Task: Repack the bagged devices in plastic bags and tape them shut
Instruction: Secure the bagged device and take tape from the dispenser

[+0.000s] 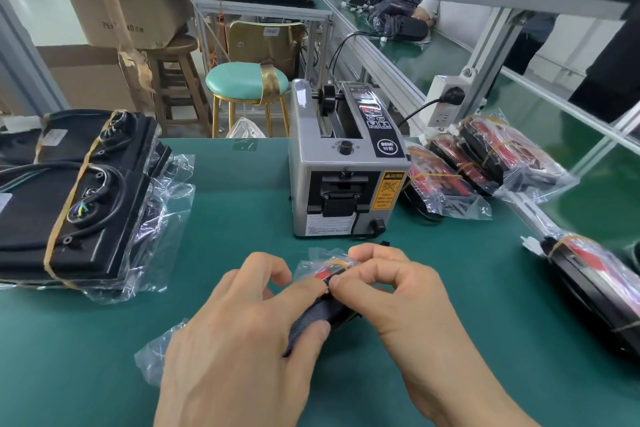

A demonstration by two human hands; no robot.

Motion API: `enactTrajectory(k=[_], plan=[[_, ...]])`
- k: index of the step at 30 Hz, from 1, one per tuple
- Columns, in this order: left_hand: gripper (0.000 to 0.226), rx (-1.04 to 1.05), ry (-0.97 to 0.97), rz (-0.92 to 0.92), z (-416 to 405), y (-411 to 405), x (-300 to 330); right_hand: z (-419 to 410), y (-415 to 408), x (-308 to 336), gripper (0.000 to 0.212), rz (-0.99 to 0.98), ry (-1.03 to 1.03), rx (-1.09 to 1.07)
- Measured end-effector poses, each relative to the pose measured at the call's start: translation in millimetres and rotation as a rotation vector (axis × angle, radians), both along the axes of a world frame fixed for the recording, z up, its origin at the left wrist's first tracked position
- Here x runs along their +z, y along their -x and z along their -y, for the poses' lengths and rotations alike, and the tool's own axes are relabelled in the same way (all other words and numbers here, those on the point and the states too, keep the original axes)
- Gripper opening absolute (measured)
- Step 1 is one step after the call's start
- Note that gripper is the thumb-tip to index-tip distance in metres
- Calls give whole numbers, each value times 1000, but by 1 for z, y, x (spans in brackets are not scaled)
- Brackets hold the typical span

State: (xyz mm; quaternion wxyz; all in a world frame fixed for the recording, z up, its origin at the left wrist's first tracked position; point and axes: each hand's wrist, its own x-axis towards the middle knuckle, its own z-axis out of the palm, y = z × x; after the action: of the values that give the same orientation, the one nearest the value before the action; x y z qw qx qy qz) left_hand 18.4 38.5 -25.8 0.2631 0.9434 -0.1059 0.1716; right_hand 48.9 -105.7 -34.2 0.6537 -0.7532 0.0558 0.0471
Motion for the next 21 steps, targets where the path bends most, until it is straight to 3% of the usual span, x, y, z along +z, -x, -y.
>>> enactTrajectory(k=[3,9,12,15,21], plan=[[23,-5,-32,18,0,0,0,0,-1,-1,10,18,33,-4],[33,-5,-59,38,-1,0,-1,0,-2,-6,12,71,75,-44],[32,-8,-53,42,-1,0,-2,6,-3,-12,17,48,-51,-127],[28,-12,-34,59,-1,0,-2,9,0,-14,8,20,-171,-126],[32,45,-31,61,0,-1,0,-5,4,-18,29,107,76,-17]])
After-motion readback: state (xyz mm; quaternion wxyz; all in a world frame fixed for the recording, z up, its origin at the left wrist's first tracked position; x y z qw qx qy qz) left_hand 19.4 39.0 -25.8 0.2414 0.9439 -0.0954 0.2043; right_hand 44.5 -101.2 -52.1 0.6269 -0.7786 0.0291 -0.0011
